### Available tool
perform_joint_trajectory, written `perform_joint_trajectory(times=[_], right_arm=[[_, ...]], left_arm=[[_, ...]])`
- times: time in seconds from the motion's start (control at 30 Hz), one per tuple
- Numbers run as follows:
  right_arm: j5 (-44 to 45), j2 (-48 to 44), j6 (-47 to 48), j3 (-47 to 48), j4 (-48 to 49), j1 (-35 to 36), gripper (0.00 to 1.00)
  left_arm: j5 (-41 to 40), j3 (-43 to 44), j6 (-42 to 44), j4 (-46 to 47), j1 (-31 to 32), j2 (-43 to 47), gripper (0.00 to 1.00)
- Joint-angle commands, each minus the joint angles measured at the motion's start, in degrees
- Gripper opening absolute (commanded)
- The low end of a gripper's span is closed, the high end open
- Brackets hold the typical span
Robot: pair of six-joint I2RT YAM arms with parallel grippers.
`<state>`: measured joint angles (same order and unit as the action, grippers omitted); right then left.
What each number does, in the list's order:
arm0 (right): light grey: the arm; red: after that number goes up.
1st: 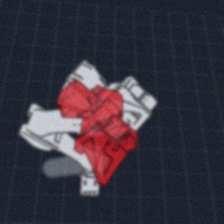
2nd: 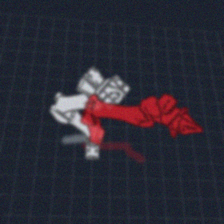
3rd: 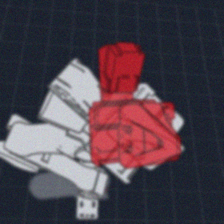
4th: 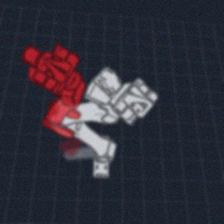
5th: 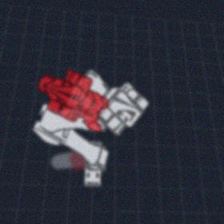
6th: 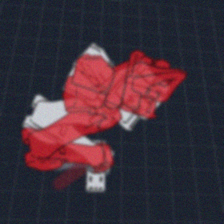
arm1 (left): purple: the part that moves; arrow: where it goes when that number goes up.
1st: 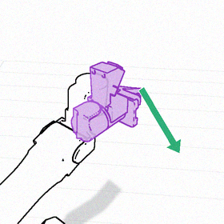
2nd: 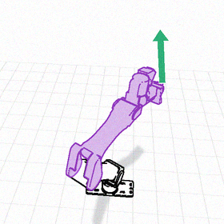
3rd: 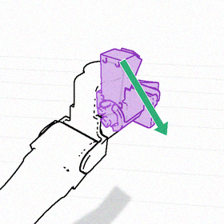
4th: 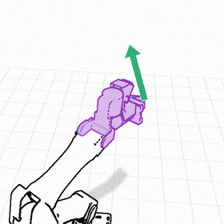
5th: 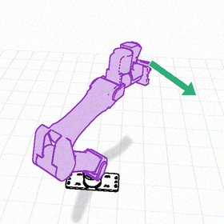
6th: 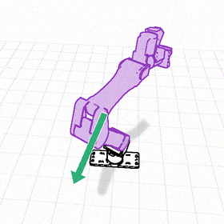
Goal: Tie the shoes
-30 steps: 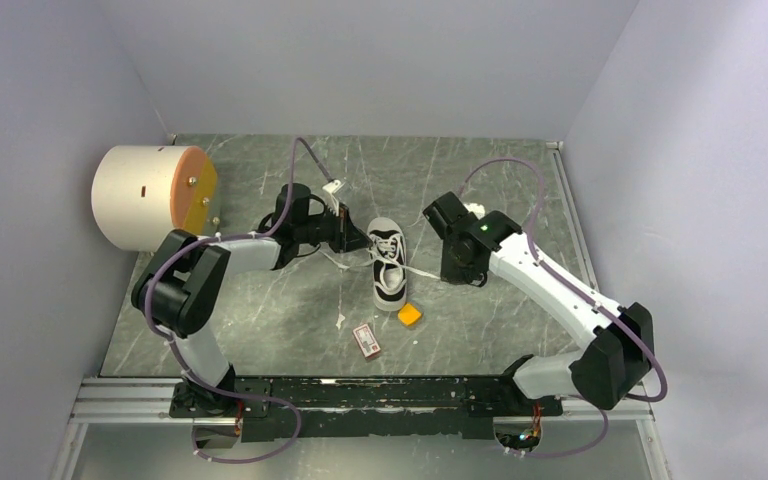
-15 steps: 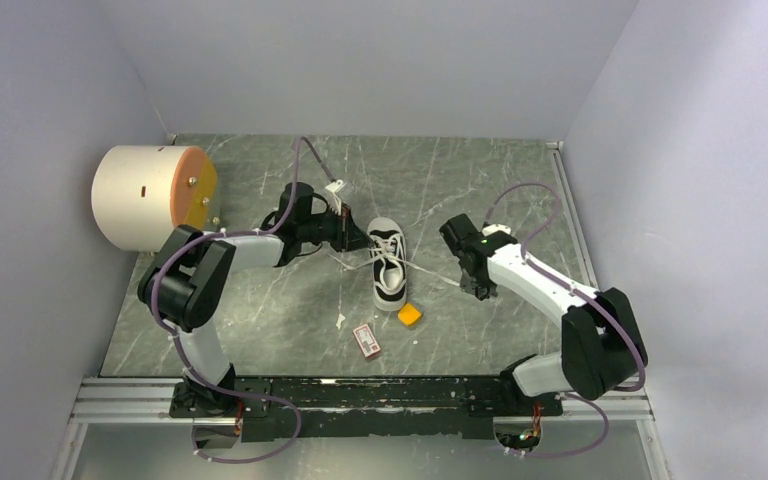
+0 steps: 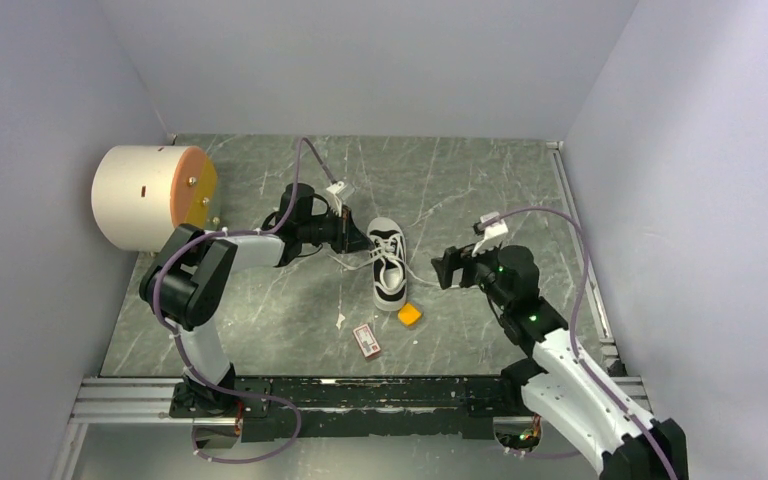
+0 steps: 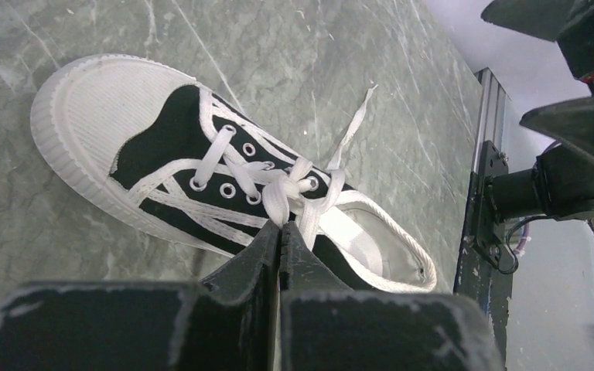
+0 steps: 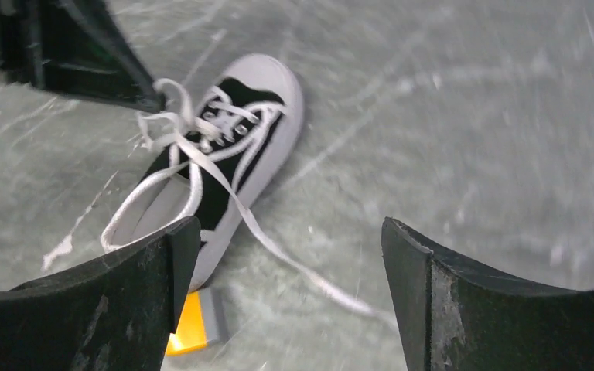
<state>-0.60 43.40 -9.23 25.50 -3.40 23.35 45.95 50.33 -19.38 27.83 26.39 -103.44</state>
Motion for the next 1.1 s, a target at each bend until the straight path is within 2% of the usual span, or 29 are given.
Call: perform_joint_trajectory(times=[0.0, 0.1, 0.2, 0.4, 0.53, 0.83, 0.93, 1.07], right_arm=[[-22.01, 5.61, 23.27, -2.31, 21.91, -1.21, 0.9], [-24.46, 15.02, 19.33, 3.13, 20.24, -1.42, 0.92], [-27.86, 20.49, 17.96, 4.07, 23.6, -1.66, 0.85], [-46.37, 35.59, 18.33, 6.9, 27.74, -8.76, 0.54], [-49.61, 40.08, 23.52, 9.88, 24.3, -9.67, 0.49], [-53.19, 47.39, 29.52, 17.51, 15.54, -9.59, 0.47], [-51.12, 47.73, 34.49, 19.42, 8.58, -8.49, 0.47], [-49.06, 47.03, 36.76, 19.29, 6.57, -7.58, 0.48]], left_arm=[[2.45, 0.39, -0.35, 2.28, -0.11, 1.04, 0.05], [2.7, 0.23, -0.07, 2.3, -0.11, 1.43, 0.05], [2.68, 0.36, 0.38, 1.53, -0.11, 1.57, 0.05], [3.0, 0.68, 1.16, 0.16, -0.11, 1.59, 0.05], [3.13, 1.25, 1.97, -0.89, -0.11, 1.25, 0.05], [3.16, 1.88, 2.01, -1.13, -0.12, 0.7, 0.05], [3.11, 1.95, 2.02, -1.03, -0.11, 0.78, 0.05], [3.07, 2.07, 2.1, -1.29, -0.11, 0.91, 0.05]])
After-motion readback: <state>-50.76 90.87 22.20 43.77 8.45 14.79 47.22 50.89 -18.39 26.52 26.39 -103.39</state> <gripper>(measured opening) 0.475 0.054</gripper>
